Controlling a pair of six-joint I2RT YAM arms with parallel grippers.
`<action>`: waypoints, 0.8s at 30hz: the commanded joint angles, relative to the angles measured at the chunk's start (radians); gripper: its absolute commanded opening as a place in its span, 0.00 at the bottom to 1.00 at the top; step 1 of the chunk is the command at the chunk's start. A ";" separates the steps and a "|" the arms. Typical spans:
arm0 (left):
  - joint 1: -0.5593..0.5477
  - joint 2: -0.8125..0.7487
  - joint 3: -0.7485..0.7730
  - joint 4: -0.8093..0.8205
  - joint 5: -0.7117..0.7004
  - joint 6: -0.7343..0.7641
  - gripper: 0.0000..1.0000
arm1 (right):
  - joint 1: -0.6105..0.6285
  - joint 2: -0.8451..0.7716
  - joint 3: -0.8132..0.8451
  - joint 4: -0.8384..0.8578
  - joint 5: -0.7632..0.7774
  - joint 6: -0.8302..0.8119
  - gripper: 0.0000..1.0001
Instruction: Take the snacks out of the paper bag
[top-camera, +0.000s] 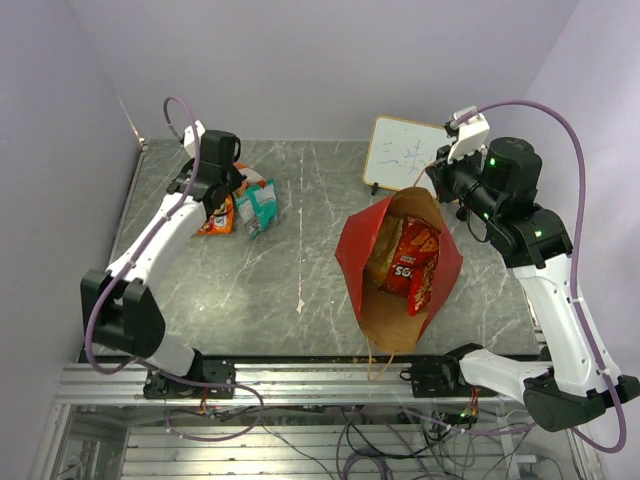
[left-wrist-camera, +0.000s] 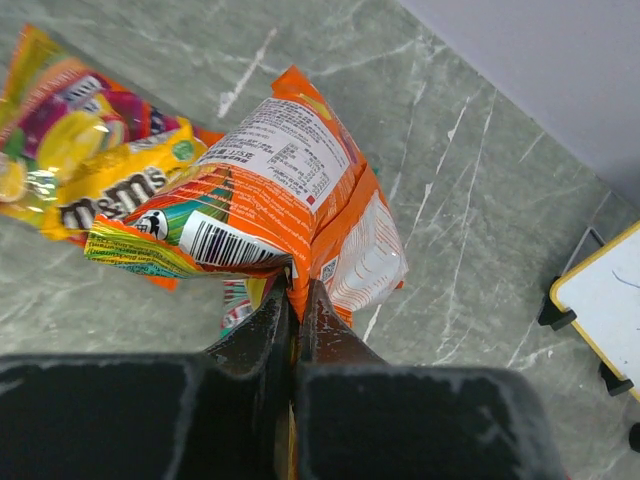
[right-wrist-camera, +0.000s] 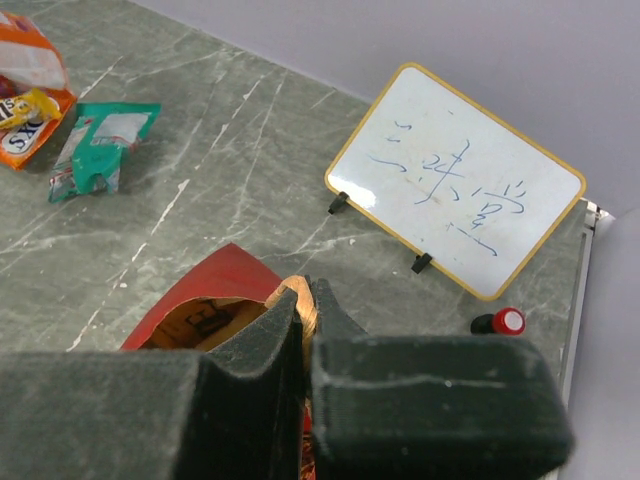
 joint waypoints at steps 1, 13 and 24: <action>0.022 0.079 0.004 0.196 0.122 -0.071 0.07 | -0.001 -0.027 0.042 0.135 0.036 -0.018 0.00; 0.048 0.240 -0.091 0.399 0.228 0.003 0.07 | -0.002 -0.040 0.027 0.126 0.060 -0.017 0.00; 0.062 0.300 -0.162 0.353 0.284 -0.006 0.07 | -0.001 -0.064 -0.005 0.134 0.071 0.010 0.00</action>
